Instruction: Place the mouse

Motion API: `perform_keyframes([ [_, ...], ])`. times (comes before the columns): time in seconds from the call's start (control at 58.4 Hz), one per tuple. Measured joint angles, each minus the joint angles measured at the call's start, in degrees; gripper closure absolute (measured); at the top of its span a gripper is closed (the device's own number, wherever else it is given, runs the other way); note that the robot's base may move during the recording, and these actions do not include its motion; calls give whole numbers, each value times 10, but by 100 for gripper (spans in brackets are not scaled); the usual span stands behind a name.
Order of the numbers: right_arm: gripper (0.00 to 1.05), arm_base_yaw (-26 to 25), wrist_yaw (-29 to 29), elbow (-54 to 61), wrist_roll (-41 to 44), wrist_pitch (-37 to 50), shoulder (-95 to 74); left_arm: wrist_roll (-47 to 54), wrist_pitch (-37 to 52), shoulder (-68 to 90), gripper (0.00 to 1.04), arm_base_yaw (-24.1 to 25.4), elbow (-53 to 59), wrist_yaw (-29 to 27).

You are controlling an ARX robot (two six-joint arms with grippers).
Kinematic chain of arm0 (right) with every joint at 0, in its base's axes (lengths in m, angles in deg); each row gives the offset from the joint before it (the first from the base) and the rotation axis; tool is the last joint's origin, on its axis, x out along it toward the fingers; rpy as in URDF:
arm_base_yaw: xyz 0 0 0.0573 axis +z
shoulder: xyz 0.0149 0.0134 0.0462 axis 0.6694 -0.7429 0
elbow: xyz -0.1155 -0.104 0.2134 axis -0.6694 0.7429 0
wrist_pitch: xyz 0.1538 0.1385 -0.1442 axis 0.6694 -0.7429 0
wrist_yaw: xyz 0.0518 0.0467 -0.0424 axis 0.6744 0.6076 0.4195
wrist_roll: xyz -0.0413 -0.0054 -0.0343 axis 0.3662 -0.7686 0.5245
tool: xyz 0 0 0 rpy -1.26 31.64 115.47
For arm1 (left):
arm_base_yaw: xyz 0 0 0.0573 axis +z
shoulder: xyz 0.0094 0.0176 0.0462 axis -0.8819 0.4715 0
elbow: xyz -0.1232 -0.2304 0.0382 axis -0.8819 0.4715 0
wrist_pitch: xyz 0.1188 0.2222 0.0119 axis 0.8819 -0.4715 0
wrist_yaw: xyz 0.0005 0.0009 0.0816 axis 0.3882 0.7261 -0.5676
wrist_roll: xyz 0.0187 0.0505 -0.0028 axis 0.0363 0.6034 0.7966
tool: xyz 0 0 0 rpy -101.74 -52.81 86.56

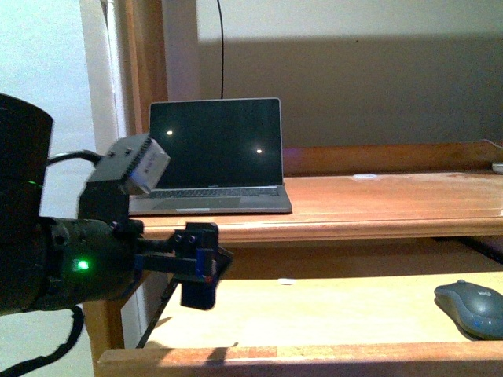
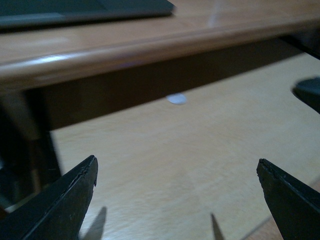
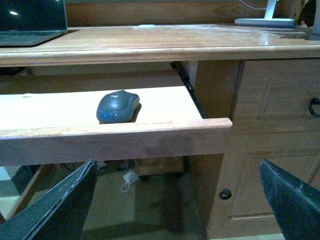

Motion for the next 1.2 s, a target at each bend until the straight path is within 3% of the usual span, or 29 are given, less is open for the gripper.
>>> perform_keyframes([
  [0.274,7,0,0,0,0,0,0,1,22,-187,8,-3,159,-208],
  [0.394,7,0,0,0,0,0,0,3,-16,-319,8,-30,251,-279],
  [0.531,7,0,0,0,0,0,0,5,-124,-486,8,-69,334,-339],
  [0.583,7,0,0,0,0,0,0,7,-120,-550,13,-76,369,-361],
  [0.737,7,0,0,0,0,0,0,7,-248,-787,42,-16,441,-293],
  [0.84,7,0,0,0,0,0,0,7,-271,-882,67,71,474,-216],
  [0.857,7,0,0,0,0,0,0,7,-276,-889,72,93,477,-180],
  [0.925,7,0,0,0,0,0,0,7,-278,-895,83,143,482,-130],
  [1.011,7,-27,124,-11,-54,9,-56,7,-278,-909,98,168,492,-128],
  [1.08,7,-19,161,-25,-87,67,-133,8,-278,-920,102,169,504,-121],
  [1.2,7,15,121,-66,-105,189,-271,7,-279,-921,102,170,506,-122],
])
